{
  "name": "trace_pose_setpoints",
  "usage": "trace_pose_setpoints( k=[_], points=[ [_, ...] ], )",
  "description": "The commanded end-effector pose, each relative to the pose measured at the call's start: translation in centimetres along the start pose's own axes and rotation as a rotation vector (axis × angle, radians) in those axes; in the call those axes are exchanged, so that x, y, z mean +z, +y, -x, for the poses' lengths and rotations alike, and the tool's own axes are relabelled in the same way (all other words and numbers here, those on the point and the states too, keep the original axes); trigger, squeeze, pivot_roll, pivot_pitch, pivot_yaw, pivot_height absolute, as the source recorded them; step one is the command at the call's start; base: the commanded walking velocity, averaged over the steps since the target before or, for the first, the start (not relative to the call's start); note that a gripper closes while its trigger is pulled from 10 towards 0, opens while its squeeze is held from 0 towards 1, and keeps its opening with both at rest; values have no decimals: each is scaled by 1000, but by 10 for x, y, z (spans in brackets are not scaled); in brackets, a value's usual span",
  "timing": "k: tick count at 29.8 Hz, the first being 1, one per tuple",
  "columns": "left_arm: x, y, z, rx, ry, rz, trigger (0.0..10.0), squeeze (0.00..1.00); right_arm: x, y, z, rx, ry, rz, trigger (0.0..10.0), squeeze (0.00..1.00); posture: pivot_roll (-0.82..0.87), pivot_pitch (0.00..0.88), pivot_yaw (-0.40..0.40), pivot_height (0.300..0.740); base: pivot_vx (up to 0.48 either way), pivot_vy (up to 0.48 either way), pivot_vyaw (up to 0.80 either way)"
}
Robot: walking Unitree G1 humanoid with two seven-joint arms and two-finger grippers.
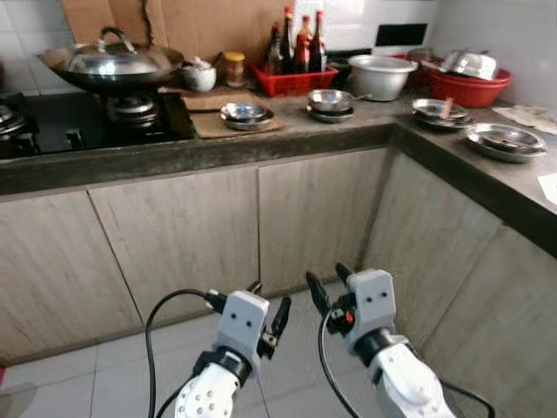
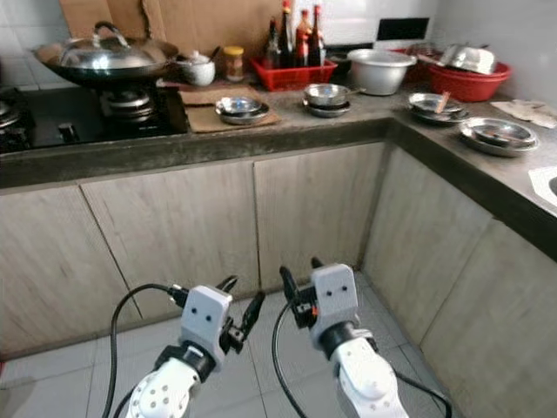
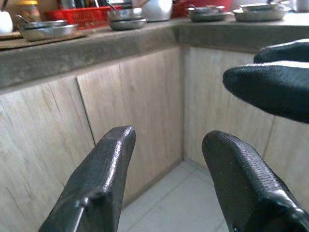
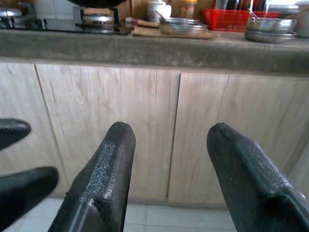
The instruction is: Kitchen organization
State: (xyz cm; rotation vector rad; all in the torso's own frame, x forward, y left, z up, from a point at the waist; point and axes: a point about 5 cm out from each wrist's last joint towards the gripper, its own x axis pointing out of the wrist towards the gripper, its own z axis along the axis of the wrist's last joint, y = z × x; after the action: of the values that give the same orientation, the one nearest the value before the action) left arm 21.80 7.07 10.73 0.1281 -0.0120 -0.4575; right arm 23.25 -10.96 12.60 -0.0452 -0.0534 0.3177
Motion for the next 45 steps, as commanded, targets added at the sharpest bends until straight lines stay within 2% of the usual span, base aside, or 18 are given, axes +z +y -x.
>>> trace_pose_setpoints(
  k=[1,5,7,13,21,22,23,25,26,27,29,31,37,45],
  points=[
    [1,-3,-1,-5,-2,-29,10000,0,9,-4,0,-16,-109,54,10000,0,-1,0,-40,740,330,0,800],
    [4,-4,-2,-8,-4,-46,10000,0,10,-4,0,-22,-130,64,10000,0,0,0,-41,740,324,0,0],
    [3,-6,-2,-10,-7,-9,10000,0,10,-4,0,-23,-131,61,10000,0,0,0,-41,740,328,0,0],
    [3,-4,-3,1,-8,26,10000,0,9,-4,0,-18,-147,62,10000,0,3,0,-45,740,322,0,0],
    [3,-3,-4,-3,-12,23,10000,0,7,-5,0,-23,-159,60,10000,0,0,0,-44,740,317,0,0],
    [4,-3,-4,-4,-14,24,10000,0,1,-6,1,-40,-41,102,10000,0,-1,0,-44,740,315,0,0],
    [4,-3,-4,-6,-16,24,10000,0,0,-10,2,-71,26,224,10000,0,-3,0,-44,740,319,0,0],
    [3,-3,-4,-7,-16,24,10000,0,5,-11,2,-76,-31,326,10000,0,-3,0,-44,740,315,0,0],
    [3,-4,-4,-8,-15,23,10000,0,2,-8,2,-60,-70,243,10000,0,-3,0,-44,740,315,0,0],
    [3,-4,-4,-8,-15,23,10000,0,2,-8,2,-60,-70,243,10000,0,-3,0,-44,740,315,0,0],
    [3,-4,-4,-9,-15,23,10000,0,-7,-10,6,-70,-81,127,10000,0,-2,0,-46,740,313,0,0],
    [3,-4,-4,-9,-15,24,10000,0,-5,-12,8,-81,-68,143,10000,0,-2,0,-46,740,313,0,0],
    [3,-4,-3,-7,-16,26,10000,0,-16,-9,4,-81,94,68,10000,0,-1,0,-48,740,316,0,0],
    [3,-2,-3,1,-18,27,10000,0,-16,-11,-1,-71,85,5,10000,0,-1,0,-51,740,312,0,0]
  ],
)
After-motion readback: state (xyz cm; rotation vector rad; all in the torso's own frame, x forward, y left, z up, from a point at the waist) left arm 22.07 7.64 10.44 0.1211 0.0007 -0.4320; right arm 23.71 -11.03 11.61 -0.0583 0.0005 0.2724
